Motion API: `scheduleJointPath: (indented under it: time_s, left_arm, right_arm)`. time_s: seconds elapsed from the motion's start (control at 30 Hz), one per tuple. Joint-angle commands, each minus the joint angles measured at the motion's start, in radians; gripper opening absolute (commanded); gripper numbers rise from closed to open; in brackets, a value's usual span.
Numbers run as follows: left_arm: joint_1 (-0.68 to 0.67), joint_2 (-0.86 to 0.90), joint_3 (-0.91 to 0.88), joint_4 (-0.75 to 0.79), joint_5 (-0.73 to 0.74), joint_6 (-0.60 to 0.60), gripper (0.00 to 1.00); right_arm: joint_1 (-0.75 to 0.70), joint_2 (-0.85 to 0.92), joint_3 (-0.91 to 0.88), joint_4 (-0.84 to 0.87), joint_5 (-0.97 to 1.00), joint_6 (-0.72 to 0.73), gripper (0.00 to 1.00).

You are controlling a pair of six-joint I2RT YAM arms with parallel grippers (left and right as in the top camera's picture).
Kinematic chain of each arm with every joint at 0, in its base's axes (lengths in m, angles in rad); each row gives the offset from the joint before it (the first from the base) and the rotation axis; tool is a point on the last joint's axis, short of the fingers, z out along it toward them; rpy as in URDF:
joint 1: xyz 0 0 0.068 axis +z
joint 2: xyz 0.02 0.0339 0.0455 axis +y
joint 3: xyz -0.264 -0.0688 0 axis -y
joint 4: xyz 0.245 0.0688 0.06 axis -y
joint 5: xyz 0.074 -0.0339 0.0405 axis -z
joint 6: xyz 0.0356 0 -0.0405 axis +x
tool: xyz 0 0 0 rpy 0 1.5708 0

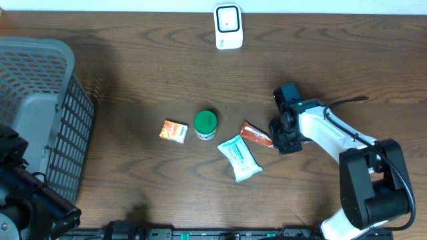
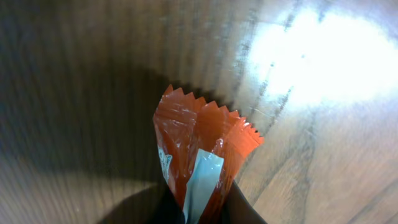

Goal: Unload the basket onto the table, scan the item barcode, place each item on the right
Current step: 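Grasp the red snack bar again with the right gripper and lift, then carry the red bar with the right gripper up to the white scanner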

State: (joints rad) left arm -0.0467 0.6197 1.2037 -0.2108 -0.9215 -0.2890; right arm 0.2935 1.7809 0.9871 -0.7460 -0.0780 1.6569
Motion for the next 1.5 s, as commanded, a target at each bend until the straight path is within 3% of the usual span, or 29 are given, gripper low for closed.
scheduleJointPath:
  time_s: [0.0,0.23,0.37,0.6,0.97,1.27,1.47]
  left_arm:
    - [-0.002,-0.003,-0.004,0.003,-0.003,-0.005,0.61]
    - [-0.002,-0.003,-0.004,0.003,-0.003,-0.005,0.61]
    - [-0.002,-0.003,-0.004,0.003,-0.003,-0.005,0.61]
    - [-0.002,-0.002,-0.004,0.003,-0.003,-0.005,0.61]
    - [-0.002,-0.002,-0.004,0.003,-0.003,-0.005,0.61]
    - [-0.002,-0.002,-0.004,0.003,-0.003,-0.005,0.61]
    - [-0.002,-0.002,-0.004,0.003,-0.003,-0.005,0.61]
  right_arm:
    - [-0.017,0.057,-0.014,0.009,0.074,-0.266,0.04]
    - [-0.039,-0.123,0.144,0.002,0.129,-0.569,0.02]
    - [-0.029,-0.249,0.164,0.047,0.236,-0.613,0.02]
    - [-0.026,-0.418,0.164,0.066,0.241,-0.664,0.01]
    - [-0.023,-0.465,0.164,0.073,0.196,-0.810,0.01]
    - [0.002,-0.456,0.164,0.397,0.196,-0.987,0.01]
    - [0.010,-0.337,0.164,0.746,0.193,-1.160,0.01]
